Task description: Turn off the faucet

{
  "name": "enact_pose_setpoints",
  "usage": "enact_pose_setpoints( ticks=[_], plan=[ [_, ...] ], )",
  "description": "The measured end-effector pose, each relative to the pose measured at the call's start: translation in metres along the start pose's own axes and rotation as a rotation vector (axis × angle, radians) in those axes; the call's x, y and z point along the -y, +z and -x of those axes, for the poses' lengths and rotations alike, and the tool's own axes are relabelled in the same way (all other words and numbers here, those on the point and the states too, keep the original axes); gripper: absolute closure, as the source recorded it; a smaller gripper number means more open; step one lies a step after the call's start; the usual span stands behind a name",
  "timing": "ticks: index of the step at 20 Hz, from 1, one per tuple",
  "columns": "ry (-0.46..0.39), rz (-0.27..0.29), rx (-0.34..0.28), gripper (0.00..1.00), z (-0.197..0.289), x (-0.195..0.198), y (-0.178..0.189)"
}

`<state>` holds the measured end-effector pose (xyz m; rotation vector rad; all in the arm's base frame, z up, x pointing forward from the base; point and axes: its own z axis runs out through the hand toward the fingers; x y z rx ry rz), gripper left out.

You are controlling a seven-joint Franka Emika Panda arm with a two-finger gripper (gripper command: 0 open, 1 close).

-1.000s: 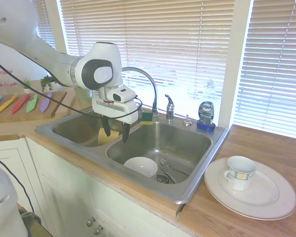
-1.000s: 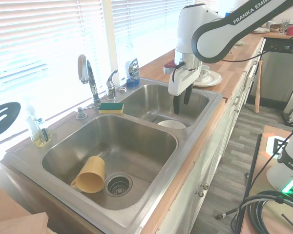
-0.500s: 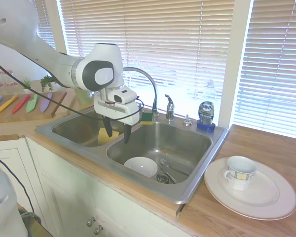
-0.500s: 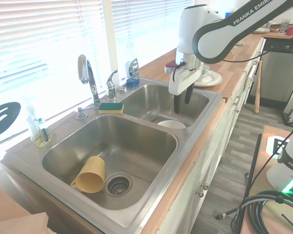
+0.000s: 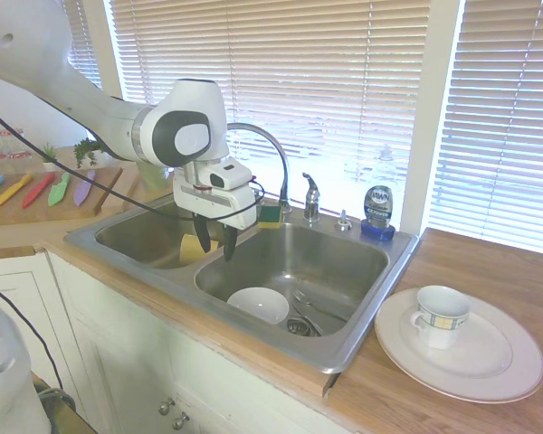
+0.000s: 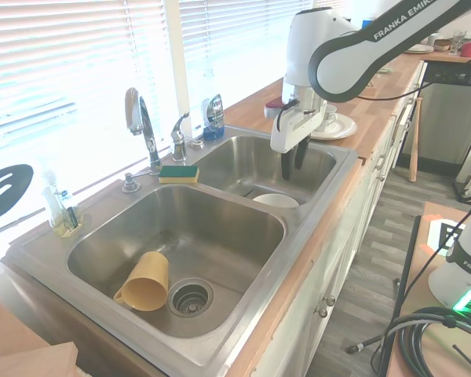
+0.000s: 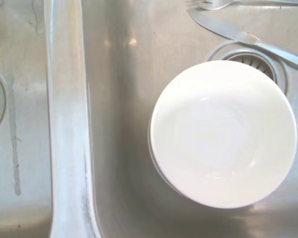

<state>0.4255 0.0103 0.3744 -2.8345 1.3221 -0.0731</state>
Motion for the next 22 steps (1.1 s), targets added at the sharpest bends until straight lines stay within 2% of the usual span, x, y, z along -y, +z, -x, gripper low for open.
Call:
enact_pose_setpoints(
  ticks=[9,17,22],
  plan=[
    [0.007,-0.009,-0.004,1.00,-0.011,0.011,-0.004],
    [0.047,-0.053,-0.054,1.00,-0.094,0.083,-0.027],
    [0.058,-0.109,-0.090,1.00,-0.139,0.131,-0.053]
  ],
)
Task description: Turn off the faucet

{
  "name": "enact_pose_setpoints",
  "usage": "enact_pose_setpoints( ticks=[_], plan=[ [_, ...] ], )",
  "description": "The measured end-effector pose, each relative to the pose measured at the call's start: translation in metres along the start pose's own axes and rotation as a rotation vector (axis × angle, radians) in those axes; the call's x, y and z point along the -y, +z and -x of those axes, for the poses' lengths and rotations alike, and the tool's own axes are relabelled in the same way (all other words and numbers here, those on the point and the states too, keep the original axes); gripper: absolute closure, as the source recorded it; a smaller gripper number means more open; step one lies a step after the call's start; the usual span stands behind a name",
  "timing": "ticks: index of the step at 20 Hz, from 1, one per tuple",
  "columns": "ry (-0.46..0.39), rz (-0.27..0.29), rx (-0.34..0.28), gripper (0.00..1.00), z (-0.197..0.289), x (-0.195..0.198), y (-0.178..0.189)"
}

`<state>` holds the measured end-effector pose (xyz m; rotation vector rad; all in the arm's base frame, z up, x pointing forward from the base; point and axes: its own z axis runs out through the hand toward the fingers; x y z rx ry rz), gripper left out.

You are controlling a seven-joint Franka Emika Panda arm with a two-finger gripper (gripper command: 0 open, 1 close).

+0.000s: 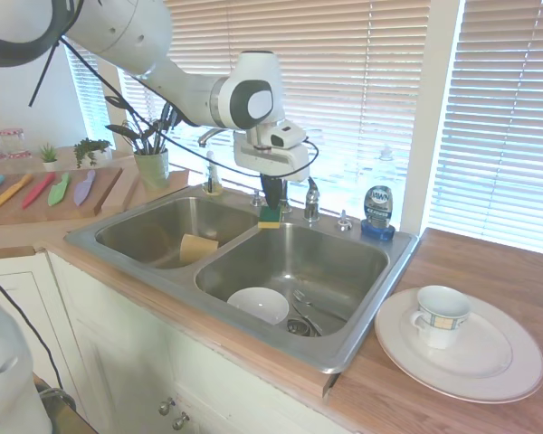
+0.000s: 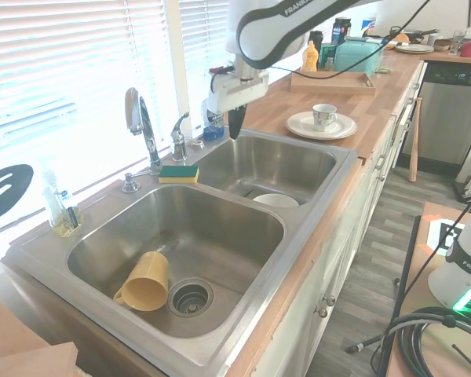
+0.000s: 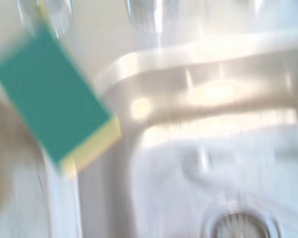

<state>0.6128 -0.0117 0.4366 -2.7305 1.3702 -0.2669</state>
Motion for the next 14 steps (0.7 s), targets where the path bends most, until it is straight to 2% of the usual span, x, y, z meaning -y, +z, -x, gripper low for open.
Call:
enact_pose_setpoints(
  ticks=[5,10,14],
  plan=[
    [0.020,-0.086,-0.033,1.00,-0.027,0.041,-0.015],
    [0.040,-0.219,-0.128,1.00,-0.042,0.063,-0.023],
    [0.057,-0.245,-0.153,1.00,-0.052,0.068,-0.020]
  ],
)
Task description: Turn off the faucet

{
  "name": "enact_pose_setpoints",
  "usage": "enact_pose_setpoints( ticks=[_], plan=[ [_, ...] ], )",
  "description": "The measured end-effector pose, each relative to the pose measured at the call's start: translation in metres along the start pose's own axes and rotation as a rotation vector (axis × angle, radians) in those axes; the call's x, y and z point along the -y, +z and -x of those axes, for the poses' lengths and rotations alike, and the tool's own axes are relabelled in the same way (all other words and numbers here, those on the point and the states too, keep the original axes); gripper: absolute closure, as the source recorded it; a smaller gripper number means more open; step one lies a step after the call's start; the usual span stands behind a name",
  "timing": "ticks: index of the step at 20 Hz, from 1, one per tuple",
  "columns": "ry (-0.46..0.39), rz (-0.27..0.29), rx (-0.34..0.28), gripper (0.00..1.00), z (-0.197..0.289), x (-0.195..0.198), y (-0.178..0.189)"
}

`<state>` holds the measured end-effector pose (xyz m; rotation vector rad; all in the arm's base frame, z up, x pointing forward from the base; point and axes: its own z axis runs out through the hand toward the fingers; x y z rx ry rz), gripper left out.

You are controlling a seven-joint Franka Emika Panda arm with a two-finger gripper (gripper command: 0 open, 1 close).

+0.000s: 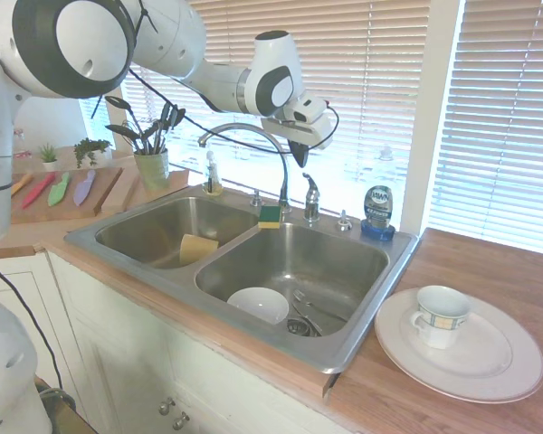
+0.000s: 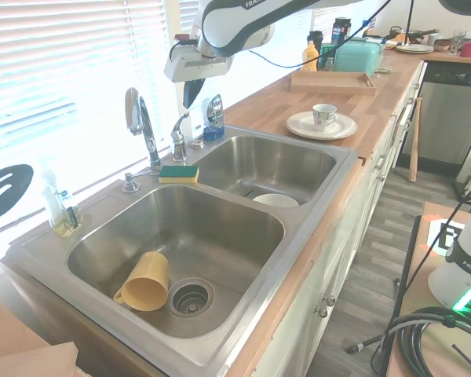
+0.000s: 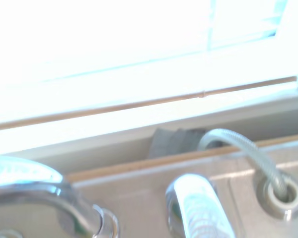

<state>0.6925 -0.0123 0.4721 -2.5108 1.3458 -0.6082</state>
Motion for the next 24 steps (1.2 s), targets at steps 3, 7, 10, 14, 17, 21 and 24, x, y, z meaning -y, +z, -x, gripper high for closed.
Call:
enact_pose_setpoints(
  ticks=[3,7,10,14,17,21,24],
  plan=[
    [0.010,-0.003,0.010,1.00,-0.002,0.005,0.015],
    [0.007,0.000,0.016,1.00,-0.002,0.012,0.031],
    [0.006,0.006,0.018,1.00,-0.002,0.012,0.039],
    [0.008,0.011,0.016,1.00,-0.003,0.011,0.043],
    [0.014,0.014,0.012,1.00,-0.006,0.010,0.043],
    [0.016,0.025,0.021,1.00,-0.006,0.008,0.044],
    [0.013,0.042,0.034,1.00,-0.003,0.007,0.045]
  ],
)
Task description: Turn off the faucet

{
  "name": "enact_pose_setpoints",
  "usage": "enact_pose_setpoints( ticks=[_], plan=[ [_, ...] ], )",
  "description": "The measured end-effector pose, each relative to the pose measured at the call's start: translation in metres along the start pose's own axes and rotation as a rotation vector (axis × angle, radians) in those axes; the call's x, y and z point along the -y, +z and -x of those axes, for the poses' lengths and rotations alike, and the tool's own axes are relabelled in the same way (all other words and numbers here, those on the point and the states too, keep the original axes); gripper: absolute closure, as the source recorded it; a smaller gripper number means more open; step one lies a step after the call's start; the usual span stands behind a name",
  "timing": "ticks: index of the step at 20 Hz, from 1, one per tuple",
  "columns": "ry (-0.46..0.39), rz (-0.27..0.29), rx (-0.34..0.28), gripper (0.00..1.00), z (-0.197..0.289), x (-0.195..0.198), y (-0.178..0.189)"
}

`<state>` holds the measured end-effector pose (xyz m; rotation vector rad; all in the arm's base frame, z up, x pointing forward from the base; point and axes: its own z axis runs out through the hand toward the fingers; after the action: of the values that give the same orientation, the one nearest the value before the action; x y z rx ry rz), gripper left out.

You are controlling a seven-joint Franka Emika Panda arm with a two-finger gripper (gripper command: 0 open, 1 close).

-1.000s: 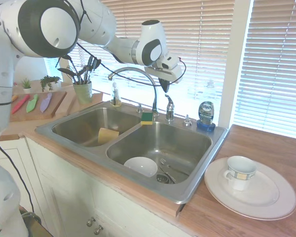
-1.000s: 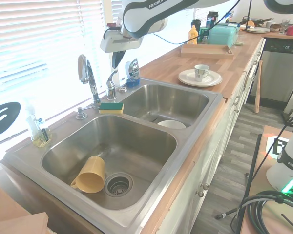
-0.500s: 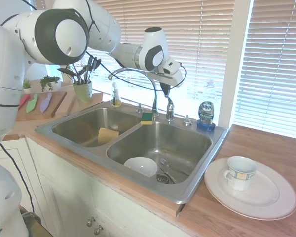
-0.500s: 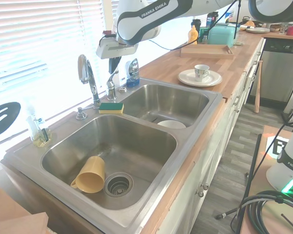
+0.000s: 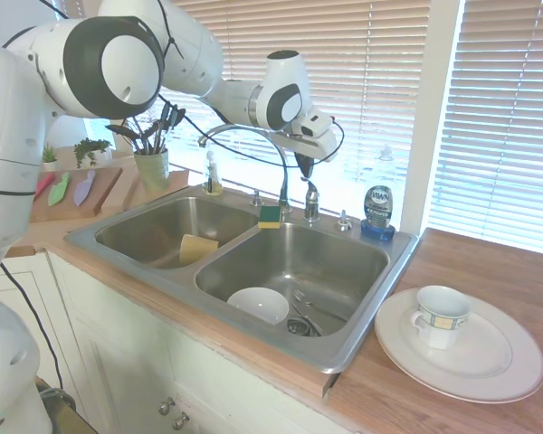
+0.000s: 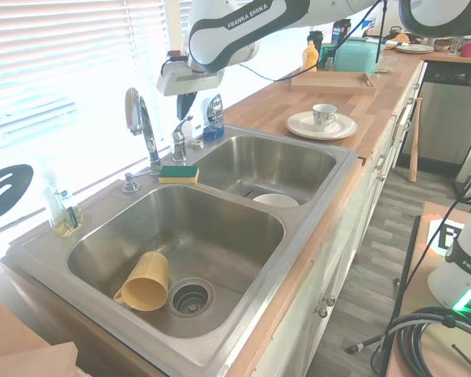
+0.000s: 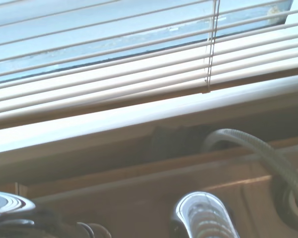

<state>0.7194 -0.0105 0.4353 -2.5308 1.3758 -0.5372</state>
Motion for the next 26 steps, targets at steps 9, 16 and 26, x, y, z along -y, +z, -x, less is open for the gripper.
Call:
enact_pose_setpoints(
  ticks=[9,16,26],
  plan=[
    [0.001,0.015,0.028,1.00,0.011,-0.022,0.004],
    [-0.004,0.025,0.037,1.00,0.018,-0.033,-0.008],
    [-0.041,0.282,0.191,1.00,0.067,-0.098,0.001]
  ],
)
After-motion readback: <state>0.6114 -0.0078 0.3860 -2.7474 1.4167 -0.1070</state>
